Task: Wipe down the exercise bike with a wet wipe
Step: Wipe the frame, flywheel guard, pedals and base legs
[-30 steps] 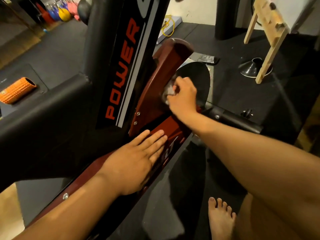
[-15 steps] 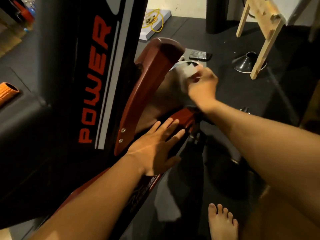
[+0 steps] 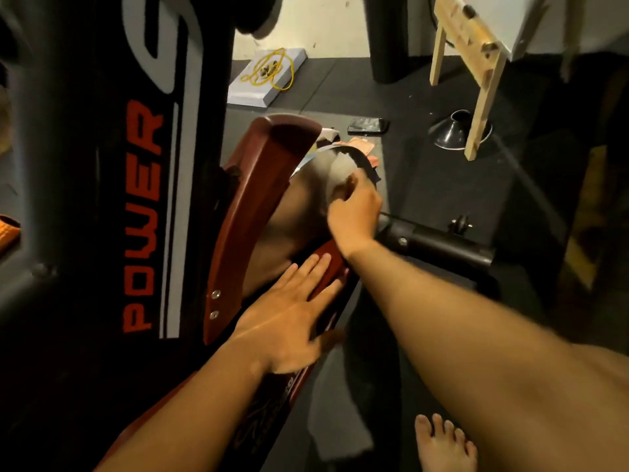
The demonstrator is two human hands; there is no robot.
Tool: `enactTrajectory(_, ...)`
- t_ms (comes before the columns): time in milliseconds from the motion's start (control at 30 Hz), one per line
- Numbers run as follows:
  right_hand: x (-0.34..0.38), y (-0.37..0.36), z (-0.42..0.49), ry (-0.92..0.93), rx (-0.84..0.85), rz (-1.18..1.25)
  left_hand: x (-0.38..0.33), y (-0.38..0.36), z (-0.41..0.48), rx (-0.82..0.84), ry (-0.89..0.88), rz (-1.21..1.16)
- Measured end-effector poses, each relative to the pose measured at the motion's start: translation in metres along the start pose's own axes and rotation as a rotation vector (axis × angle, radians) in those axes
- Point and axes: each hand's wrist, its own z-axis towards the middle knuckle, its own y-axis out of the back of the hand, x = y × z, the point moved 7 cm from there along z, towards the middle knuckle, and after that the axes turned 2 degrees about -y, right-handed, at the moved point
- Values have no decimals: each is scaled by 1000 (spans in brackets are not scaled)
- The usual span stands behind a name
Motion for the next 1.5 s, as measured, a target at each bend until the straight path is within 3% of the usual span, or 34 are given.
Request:
enactTrajectory(100,36,-1,-62,308,12,85,-1,3,0,-20,-17,14)
enactTrajectory(167,33,0,-43,377,66,46,-2,3,-1,0,-13,7)
enactTrajectory(300,-29,5,43,-9,98,-168,-3,6,-2,19,18,-5)
enactTrajectory(367,-53,-4,47,-107,242,-293,-4,7,-3,33,18,-5)
enactTrajectory(467,-75,-11,23,-288,411,-159,-5,9,-4,49,24,-29)
enactTrajectory(633,-42,-15,45,-226,358,166,-6,11,-3,78,21,-13)
enactTrajectory(700,-54,-14,55,-263,305,173,-7,11,-4,75,30,-14)
enactTrajectory(800,-111,-20,51,-489,433,64,-6,10,-4,74,30,-13)
enactTrajectory(867,-130,-31,37,-661,566,132,-6,11,-3,81,38,-26)
enactTrajectory(967,-96,-31,51,-647,552,429,-7,12,-3,103,42,-11)
enactTrajectory(1100,-67,-13,99,-574,331,735,-6,12,-2,85,41,-36)
enactTrajectory(1233,-153,-35,53,-655,309,237,-5,12,-2,90,50,-45)
enactTrajectory(1333,-180,-49,33,-781,282,260,-3,13,0,80,50,-57)
enactTrajectory(1400,-170,-51,46,-741,391,209,-4,14,0,78,50,-71)
enactTrajectory(1500,-144,-51,52,-742,683,213,-7,14,1,88,40,-49)
